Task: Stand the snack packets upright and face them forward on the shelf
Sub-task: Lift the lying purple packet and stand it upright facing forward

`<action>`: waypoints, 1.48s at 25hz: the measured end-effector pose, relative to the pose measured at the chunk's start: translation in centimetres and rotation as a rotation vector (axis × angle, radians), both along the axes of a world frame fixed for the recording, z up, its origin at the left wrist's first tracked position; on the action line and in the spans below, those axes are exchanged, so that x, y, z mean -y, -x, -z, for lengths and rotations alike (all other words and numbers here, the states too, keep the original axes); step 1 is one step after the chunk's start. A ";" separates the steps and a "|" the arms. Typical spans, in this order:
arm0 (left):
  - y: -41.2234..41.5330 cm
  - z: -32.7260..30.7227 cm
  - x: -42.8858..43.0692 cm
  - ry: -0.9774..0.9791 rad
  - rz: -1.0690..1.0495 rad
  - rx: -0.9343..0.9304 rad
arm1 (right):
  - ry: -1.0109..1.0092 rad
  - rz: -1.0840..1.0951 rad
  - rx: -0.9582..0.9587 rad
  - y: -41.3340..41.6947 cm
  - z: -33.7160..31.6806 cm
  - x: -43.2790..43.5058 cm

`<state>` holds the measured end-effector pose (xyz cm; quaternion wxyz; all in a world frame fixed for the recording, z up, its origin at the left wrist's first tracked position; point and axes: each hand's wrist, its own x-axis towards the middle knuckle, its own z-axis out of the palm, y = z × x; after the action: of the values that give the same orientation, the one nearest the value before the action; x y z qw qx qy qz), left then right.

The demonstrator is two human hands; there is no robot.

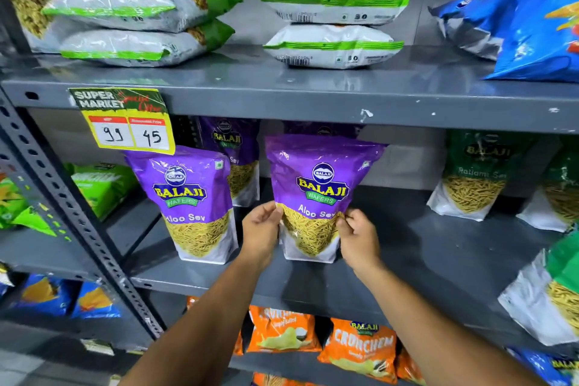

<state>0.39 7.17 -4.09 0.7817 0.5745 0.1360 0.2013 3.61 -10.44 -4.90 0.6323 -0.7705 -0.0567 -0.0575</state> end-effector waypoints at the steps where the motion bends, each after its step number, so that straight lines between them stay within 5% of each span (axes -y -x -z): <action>1: 0.0 0.4 -0.3 -0.023 0.032 0.007 | -0.006 -0.003 0.003 0.0 0.2 0.0; 4: 0.6 2.1 -0.9 -0.111 0.137 -0.016 | -0.006 -0.059 -0.026 0.1 1.4 0.6; 11: 2.0 4.5 -1.3 -0.308 0.195 -0.075 | 0.377 -0.184 -0.013 1.7 3.4 2.0; 33: 6.4 4.5 -1.4 -0.324 0.258 -0.064 | 0.335 -0.268 -0.038 5.8 3.4 2.7; 37: 9.3 4.7 0.7 -0.389 -0.016 -0.166 | 0.211 -0.212 -0.030 9.1 3.6 6.6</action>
<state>-8.88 6.46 -8.80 0.6407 0.7279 0.1630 0.1821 -5.53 -17.07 -8.49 0.5509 -0.8233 -0.1338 0.0274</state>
